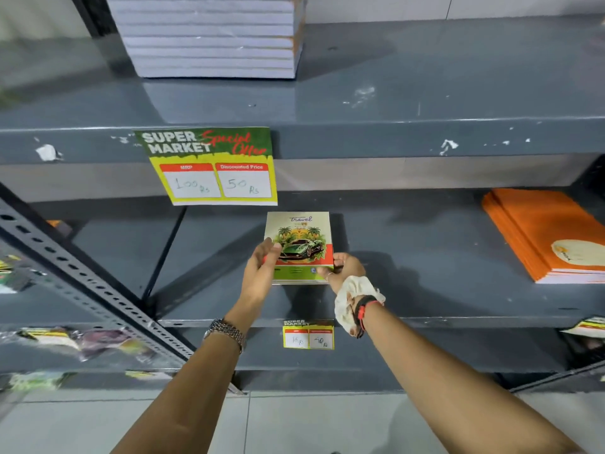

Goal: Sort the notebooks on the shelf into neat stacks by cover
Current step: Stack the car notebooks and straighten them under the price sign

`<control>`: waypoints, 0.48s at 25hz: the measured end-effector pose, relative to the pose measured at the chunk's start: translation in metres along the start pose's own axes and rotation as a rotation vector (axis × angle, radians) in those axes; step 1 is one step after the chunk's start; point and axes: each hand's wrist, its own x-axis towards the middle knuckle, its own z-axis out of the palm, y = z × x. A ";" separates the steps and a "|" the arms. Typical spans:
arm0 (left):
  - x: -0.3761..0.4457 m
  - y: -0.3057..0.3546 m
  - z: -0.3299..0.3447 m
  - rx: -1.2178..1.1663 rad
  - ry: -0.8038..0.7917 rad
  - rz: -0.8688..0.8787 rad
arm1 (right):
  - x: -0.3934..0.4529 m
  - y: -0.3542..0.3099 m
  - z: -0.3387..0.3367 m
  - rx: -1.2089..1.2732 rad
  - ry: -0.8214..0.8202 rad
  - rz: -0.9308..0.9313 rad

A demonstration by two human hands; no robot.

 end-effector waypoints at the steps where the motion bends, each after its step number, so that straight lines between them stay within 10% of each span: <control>1: 0.002 -0.002 -0.002 -0.004 0.008 0.012 | -0.002 -0.002 0.000 -0.018 0.023 -0.029; 12: 0.013 -0.035 -0.020 -0.080 -0.185 -0.118 | -0.003 0.018 0.007 0.378 -0.174 0.205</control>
